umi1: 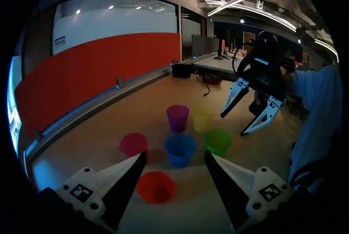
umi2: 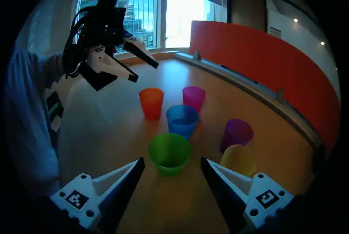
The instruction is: Pour water
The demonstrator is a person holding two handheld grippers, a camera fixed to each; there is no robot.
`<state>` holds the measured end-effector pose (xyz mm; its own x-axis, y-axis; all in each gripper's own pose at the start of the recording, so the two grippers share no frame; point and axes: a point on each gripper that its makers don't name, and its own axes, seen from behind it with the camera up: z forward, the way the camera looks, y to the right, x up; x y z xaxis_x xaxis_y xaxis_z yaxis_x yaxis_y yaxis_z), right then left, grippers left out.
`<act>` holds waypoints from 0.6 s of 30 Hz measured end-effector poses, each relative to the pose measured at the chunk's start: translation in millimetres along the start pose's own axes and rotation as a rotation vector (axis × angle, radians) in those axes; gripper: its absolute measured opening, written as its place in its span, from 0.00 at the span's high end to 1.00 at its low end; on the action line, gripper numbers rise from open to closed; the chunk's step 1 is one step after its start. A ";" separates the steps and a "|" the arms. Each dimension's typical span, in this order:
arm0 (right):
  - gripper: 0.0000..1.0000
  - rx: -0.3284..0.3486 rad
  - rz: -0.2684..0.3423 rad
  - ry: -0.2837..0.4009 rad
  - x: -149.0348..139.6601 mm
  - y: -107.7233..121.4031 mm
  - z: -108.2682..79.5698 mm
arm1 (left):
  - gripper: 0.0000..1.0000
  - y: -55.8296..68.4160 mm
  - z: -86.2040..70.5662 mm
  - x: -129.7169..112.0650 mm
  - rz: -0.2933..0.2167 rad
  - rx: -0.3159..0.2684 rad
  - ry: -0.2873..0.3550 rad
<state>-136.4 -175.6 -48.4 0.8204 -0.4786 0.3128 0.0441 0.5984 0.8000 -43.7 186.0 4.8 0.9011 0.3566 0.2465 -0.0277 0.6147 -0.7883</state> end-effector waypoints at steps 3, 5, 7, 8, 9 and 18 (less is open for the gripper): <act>0.00 0.002 -0.009 -0.014 -7.1 -0.2 8.0 | 0.01 0.6 3.3 -0.5 0.000 -0.004 -0.001; 0.00 0.001 -0.015 -0.024 -11.6 0.2 13.4 | 0.01 1.0 5.6 -0.3 0.000 -0.006 -0.001; 0.00 0.001 -0.016 -0.030 -15.0 0.8 18.7 | 0.01 1.3 7.7 -0.1 -0.001 -0.009 0.000; 0.00 0.002 -0.016 -0.034 -17.0 1.1 21.7 | 0.01 1.6 8.8 0.0 -0.002 -0.011 0.000; 0.00 0.003 -0.014 -0.035 -17.9 1.3 24.4 | 0.01 1.7 10.0 -0.2 -0.003 -0.012 0.000; 0.00 0.017 -0.011 -0.040 -22.2 1.6 47.6 | 0.01 1.8 18.1 -2.6 -0.001 -0.019 -0.006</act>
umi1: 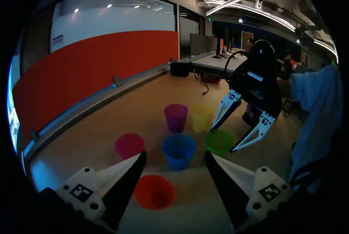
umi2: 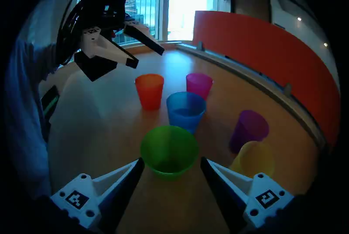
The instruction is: Pour water
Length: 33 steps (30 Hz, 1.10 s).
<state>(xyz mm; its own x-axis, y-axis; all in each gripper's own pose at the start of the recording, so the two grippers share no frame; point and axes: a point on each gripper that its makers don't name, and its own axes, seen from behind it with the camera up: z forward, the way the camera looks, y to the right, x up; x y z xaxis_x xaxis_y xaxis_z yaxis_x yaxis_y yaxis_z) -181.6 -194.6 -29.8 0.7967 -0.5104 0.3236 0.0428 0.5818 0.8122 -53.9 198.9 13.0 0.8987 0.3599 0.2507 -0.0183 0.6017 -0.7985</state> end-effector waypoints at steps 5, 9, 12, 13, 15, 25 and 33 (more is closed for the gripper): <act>0.00 0.012 0.000 0.000 0.6 -2.5 9.1 | 0.01 -0.2 1.8 -0.8 -0.004 -0.002 -0.001; 0.00 0.018 -0.001 -0.001 0.8 -4.1 14.7 | 0.01 0.3 3.6 -2.2 -0.006 -0.005 -0.003; 0.00 0.020 -0.002 0.000 1.2 -4.4 17.1 | 0.01 1.0 4.9 -3.5 -0.004 -0.006 -0.007; 0.00 0.020 -0.001 0.001 1.2 -4.3 17.5 | 0.01 1.2 5.2 -3.7 -0.004 -0.007 -0.008; 0.00 0.018 -0.001 0.001 1.2 -3.7 18.0 | 0.01 1.8 6.0 -4.2 -0.002 -0.008 -0.010; 0.11 0.009 0.004 0.013 3.5 -2.8 15.4 | 0.01 2.3 9.8 -5.0 0.000 -0.010 -0.014; 0.11 -0.006 0.023 0.039 12.3 4.0 -1.9 | 0.01 4.3 11.5 -7.0 -0.001 -0.012 -0.020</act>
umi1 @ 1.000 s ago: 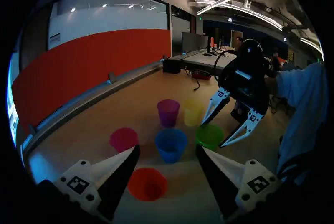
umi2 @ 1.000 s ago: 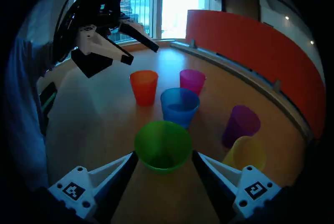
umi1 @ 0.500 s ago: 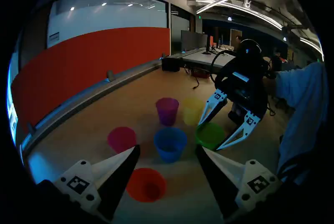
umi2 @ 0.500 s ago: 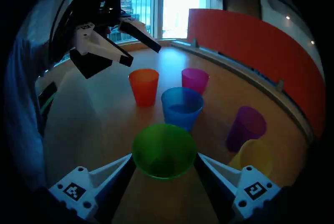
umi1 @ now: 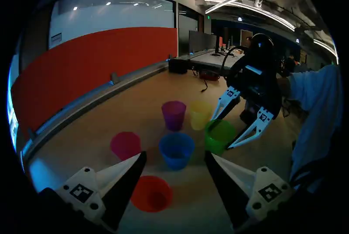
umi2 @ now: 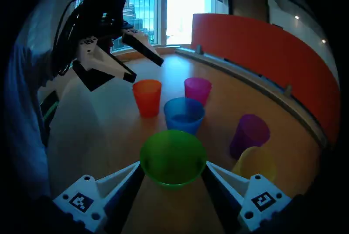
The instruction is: Pour water
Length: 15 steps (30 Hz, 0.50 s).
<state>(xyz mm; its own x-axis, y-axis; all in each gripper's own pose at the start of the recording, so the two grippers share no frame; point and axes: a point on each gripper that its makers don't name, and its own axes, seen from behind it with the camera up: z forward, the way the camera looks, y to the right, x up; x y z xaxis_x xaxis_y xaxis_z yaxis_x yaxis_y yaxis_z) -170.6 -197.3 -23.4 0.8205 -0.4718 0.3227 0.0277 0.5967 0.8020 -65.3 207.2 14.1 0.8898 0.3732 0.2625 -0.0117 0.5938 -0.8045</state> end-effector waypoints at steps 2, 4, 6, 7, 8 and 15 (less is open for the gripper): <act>0.11 -0.007 0.002 0.007 2.8 2.2 -7.0 | 0.01 0.8 1.1 -0.8 0.001 0.001 -0.003; 0.11 -0.016 0.001 0.014 5.8 4.8 -13.9 | 0.01 1.6 2.6 -1.6 0.003 0.002 -0.007; 0.11 -0.025 -0.002 0.023 9.3 7.5 -21.6 | 0.01 2.6 4.2 -2.8 0.005 0.003 -0.011; 0.11 -0.030 -0.004 0.027 11.3 8.7 -25.5 | 0.01 3.2 5.0 -3.5 0.006 0.004 -0.014; 0.11 -0.035 -0.006 0.032 13.4 10.0 -29.8 | 0.01 3.7 5.8 -4.2 0.007 0.004 -0.018; 0.11 -0.075 -0.018 0.096 37.5 19.0 -58.5 | 0.01 5.2 11.8 -10.9 0.010 0.009 -0.045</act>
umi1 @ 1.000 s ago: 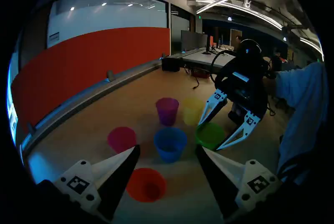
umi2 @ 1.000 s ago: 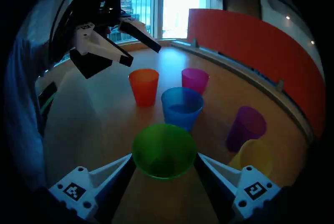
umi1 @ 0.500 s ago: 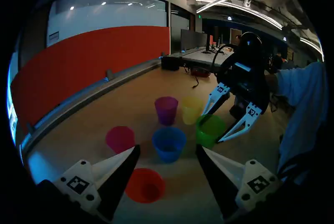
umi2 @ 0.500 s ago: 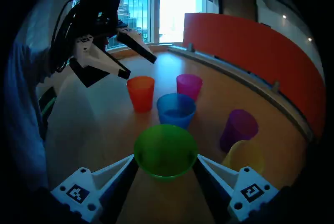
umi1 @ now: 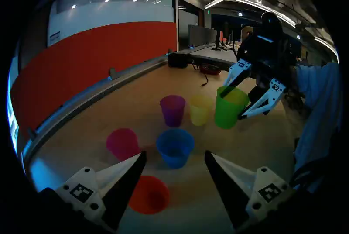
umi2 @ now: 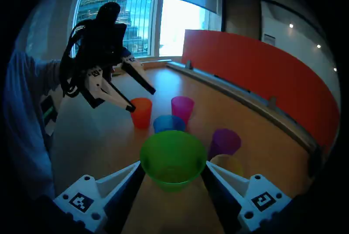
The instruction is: Pour water
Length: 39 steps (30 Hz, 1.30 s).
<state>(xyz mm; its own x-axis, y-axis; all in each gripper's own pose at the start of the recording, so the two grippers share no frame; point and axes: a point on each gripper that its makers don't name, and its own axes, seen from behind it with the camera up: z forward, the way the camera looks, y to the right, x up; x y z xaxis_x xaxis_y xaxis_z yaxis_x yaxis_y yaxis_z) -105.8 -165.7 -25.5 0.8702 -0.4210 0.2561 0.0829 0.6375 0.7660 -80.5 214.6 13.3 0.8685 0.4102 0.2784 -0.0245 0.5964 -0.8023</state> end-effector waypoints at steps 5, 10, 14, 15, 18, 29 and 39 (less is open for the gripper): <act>0.11 -0.026 -0.003 0.061 23.7 6.2 -18.8 | 0.01 -0.7 5.9 -6.6 -0.005 0.006 -0.026; 0.11 -0.053 -0.004 0.112 43.2 12.6 -36.1 | 0.01 -2.0 14.1 -13.9 -0.010 0.015 -0.053; 0.11 -0.078 -0.003 0.152 57.6 17.7 -49.0 | 0.01 -2.8 21.7 -16.7 -0.019 0.021 -0.064; 0.11 -0.083 -0.003 0.160 60.5 18.9 -51.8 | 0.01 -3.1 23.3 -17.3 -0.020 0.022 -0.066; 0.11 -0.099 -0.003 0.184 68.9 22.8 -60.3 | 0.01 -3.5 28.0 -19.2 -0.024 0.025 -0.072; 0.11 -0.147 0.003 0.245 89.1 34.5 -83.2 | 0.01 -2.0 46.5 -24.3 -0.020 0.036 -0.097; 0.11 -0.165 0.014 0.288 103.3 39.5 -93.5 | 0.01 -4.0 64.8 -26.6 -0.039 0.052 -0.108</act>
<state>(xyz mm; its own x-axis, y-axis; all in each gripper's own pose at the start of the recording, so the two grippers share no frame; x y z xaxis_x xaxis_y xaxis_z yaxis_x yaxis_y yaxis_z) 32.8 -123.7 -23.9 0.9714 -0.2269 0.0704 0.1274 0.7475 0.6519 -135.5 246.0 43.3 0.8111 0.4558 0.3666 -0.0195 0.6474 -0.7619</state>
